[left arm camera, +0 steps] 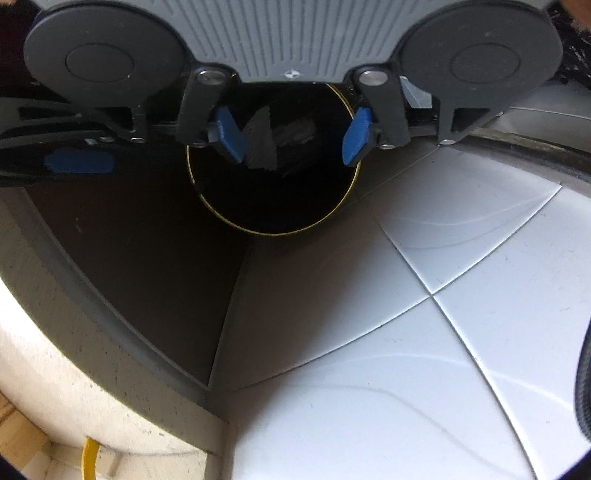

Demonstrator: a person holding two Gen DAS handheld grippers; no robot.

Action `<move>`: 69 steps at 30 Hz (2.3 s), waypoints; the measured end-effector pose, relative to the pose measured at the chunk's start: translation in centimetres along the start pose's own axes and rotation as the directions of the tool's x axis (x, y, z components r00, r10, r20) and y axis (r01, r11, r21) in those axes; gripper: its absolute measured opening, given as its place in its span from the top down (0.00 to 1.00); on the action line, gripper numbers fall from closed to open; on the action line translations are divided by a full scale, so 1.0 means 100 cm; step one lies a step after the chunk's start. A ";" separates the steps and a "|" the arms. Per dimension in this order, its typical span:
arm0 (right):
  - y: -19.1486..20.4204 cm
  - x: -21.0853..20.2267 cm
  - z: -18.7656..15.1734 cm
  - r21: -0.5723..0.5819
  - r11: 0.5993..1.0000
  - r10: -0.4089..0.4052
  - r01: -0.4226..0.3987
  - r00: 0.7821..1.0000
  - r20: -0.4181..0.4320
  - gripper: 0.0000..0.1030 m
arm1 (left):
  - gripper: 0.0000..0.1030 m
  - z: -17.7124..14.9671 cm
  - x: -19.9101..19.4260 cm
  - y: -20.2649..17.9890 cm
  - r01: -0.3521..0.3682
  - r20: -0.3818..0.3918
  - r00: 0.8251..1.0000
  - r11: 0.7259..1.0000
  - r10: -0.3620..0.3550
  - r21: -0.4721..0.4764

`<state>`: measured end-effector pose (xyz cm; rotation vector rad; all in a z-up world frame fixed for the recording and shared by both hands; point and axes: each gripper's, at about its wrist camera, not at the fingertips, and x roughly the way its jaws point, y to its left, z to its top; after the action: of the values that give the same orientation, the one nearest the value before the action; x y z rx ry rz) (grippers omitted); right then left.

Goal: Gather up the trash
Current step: 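Open the left tool over the bin while the right tool releases the foam net, then move both open tools back toward the cutting board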

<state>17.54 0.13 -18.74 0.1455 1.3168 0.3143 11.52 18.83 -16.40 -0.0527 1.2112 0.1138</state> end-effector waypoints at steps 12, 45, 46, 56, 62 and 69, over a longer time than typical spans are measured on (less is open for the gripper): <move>-0.004 -0.027 -0.006 0.034 0.999 -0.020 0.019 0.999 0.027 0.24 | 0.39 -0.002 -0.007 -0.010 0.032 0.012 0.999 0.999 -0.032 0.032; -0.021 -0.178 -0.059 0.038 0.998 0.019 -0.051 0.805 0.593 0.11 | 0.32 -0.008 -0.102 -0.021 0.270 0.399 0.869 0.956 -0.292 0.112; -0.027 -0.179 -0.060 0.047 0.997 0.021 -0.061 0.805 0.593 0.12 | 0.31 -0.008 -0.104 -0.023 0.274 0.411 0.862 0.955 -0.297 0.115; -0.083 -0.204 -0.086 0.182 0.977 -0.031 -0.111 0.771 0.636 0.24 | 0.29 -0.011 -0.136 -0.056 0.323 0.450 0.815 0.931 -0.366 0.172; -0.125 -0.220 -0.106 0.289 0.951 -0.104 -0.108 0.769 0.630 0.28 | 0.29 -0.007 -0.144 -0.089 0.342 0.429 0.806 0.913 -0.407 0.223; -0.149 -0.251 -0.126 0.310 0.950 -0.202 -0.019 0.722 0.662 0.28 | 0.29 -0.003 -0.150 -0.150 0.383 0.366 0.786 0.858 -0.497 0.343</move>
<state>2.07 -22.62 -2.88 0.4114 0.6041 -0.0438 7.77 2.97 -2.79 -0.0850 0.7155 -0.4301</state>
